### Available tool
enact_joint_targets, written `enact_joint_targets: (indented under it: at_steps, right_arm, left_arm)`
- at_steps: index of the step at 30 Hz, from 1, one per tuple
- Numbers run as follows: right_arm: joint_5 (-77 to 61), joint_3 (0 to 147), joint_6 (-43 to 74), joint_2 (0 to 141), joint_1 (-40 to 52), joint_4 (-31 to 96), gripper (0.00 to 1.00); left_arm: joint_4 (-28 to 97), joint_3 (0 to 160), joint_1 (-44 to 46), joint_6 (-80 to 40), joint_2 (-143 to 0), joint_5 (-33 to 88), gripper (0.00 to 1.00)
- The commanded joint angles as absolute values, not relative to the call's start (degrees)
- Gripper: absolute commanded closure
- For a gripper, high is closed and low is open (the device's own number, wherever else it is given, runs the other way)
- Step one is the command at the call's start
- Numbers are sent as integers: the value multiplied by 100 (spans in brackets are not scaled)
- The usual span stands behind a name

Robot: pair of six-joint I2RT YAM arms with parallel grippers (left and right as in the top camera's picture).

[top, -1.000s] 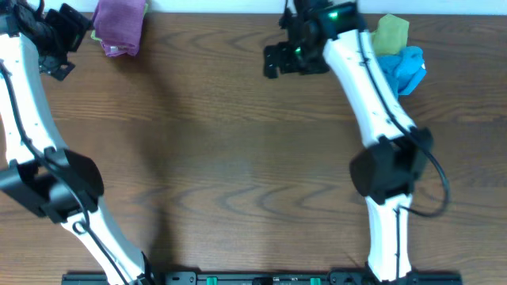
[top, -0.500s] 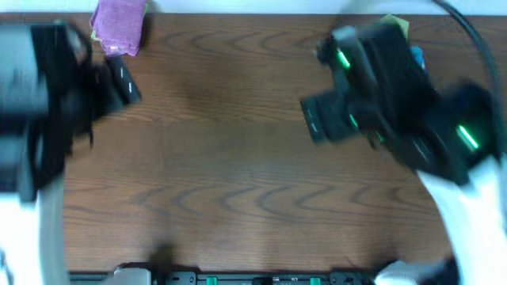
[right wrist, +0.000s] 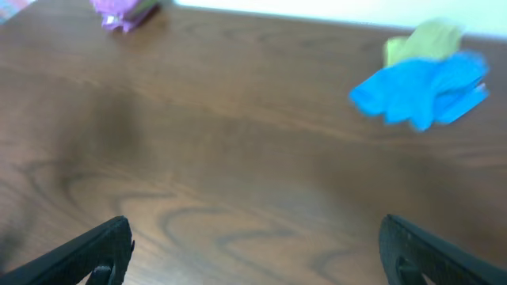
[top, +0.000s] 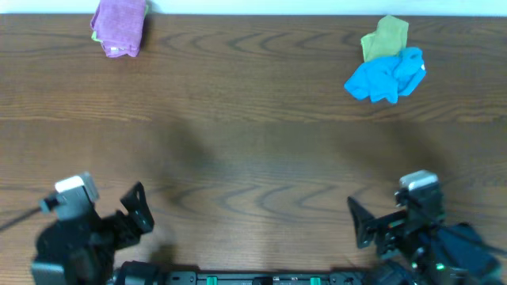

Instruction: Fold the cloth

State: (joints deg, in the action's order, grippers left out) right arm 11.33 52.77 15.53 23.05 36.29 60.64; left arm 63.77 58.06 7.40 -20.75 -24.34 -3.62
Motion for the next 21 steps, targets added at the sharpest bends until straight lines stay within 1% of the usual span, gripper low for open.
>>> enact_joint_targets:
  at_steps: [1, 11, 16, 21]
  right_arm:
    - [880, 4947, 1776, 1970, 3682, 5774, 1]
    - [899, 4958, 1844, 1955, 3682, 5096, 1]
    - [897, 4945, 1841, 1957, 3682, 5387, 1]
    - [897, 4945, 1841, 1957, 3682, 5996, 1]
  left_arm:
    - [6025, 5214, 764, -2102, -1802, -141, 4]
    - [5555, 5201, 764, -2228, -1761, -167, 5]
    - [5511, 5201, 764, -2228, -1761, -167, 5]
    - [5714, 5201, 764, -2228, -1761, -156, 5]
